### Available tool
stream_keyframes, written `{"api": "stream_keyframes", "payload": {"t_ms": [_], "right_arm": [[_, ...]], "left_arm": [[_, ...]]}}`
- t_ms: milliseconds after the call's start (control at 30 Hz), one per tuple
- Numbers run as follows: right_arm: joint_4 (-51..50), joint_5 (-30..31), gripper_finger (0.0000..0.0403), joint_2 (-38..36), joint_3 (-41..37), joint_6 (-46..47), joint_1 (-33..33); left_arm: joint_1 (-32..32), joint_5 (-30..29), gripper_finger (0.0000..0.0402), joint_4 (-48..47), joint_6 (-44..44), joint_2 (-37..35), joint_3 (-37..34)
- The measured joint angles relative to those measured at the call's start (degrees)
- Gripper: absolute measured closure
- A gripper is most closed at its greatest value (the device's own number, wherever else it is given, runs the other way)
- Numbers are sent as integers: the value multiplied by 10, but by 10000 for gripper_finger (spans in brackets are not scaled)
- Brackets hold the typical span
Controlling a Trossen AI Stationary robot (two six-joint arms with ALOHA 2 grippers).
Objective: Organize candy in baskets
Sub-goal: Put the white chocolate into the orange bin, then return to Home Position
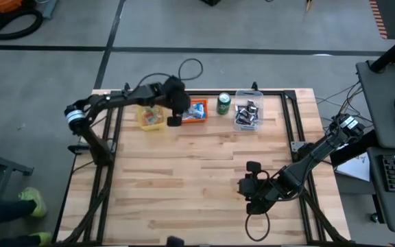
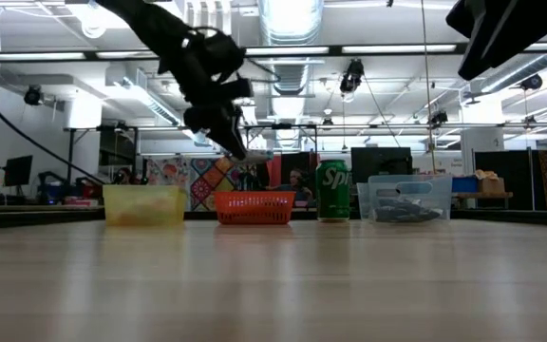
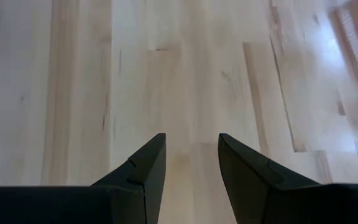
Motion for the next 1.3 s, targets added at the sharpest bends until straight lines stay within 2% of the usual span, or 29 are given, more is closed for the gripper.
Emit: {"api": "stream_keyframes", "payload": {"t_ms": [100, 433, 800, 900, 1100, 1300], "right_arm": [[0, 16, 266, 0, 0, -2, 0], [12, 27, 266, 0, 0, -3, 0], [12, 27, 266, 0, 0, -3, 0], [12, 27, 266, 0, 0, -11, 0], [65, 56, 266, 0, -13, -91, 0], [214, 54, 266, -3, -47, -227, -16]], "left_arm": [[31, 49, 352, 13, 1, 15, 0], [43, 41, 345, 59, 7, 51, 0], [47, 37, 263, 55, -15, 51, 0], [44, 49, 252, 18, -28, 45, 0], [11, 183, 264, -52, -112, -8, -12], [-112, 177, 293, -20, -163, -118, -86]]}}
